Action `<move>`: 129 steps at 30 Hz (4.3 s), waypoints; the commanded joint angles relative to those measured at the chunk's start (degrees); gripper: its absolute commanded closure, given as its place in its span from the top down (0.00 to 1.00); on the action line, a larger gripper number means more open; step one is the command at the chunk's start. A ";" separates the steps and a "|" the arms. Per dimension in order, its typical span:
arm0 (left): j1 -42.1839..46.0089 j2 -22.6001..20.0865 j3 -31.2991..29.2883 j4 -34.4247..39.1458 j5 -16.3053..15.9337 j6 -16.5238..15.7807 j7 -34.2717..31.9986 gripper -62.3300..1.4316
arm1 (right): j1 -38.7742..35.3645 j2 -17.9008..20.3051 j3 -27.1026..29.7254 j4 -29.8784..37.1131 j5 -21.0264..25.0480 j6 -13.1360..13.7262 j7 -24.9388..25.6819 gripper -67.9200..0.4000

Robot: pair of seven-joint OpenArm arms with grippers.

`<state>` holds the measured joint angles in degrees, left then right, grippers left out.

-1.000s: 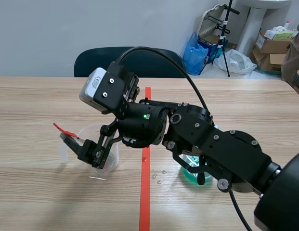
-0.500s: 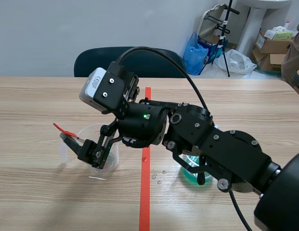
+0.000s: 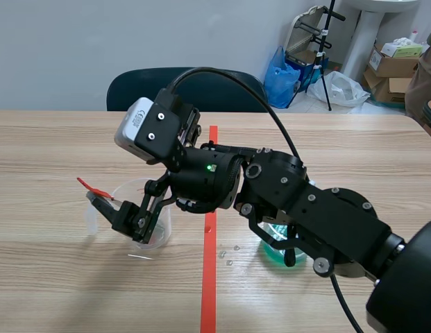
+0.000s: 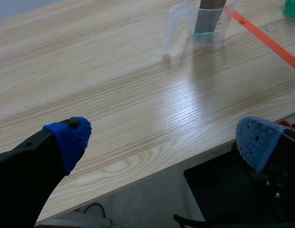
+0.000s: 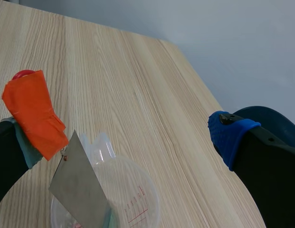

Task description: Do the redox reaction experiment

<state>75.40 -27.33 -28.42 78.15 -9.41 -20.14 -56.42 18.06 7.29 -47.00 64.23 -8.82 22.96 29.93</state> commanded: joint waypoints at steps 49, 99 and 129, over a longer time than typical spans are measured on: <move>0.04 -0.15 0.22 0.92 -0.39 -0.13 -0.96 1.00 | 0.66 -0.31 0.04 0.63 0.35 -0.37 0.90 1.00; -6.36 18.64 0.22 4.61 7.34 6.86 -0.70 1.00 | -29.81 19.80 5.44 32.44 4.63 -13.99 0.63 1.00; -28.92 29.03 16.61 21.68 21.27 10.29 28.28 1.00 | -60.15 21.24 46.23 51.15 20.00 -4.09 -4.63 1.00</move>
<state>46.00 2.04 -11.00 99.59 12.38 -10.33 -27.55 -42.17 27.73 -1.10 113.78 10.02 18.96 25.02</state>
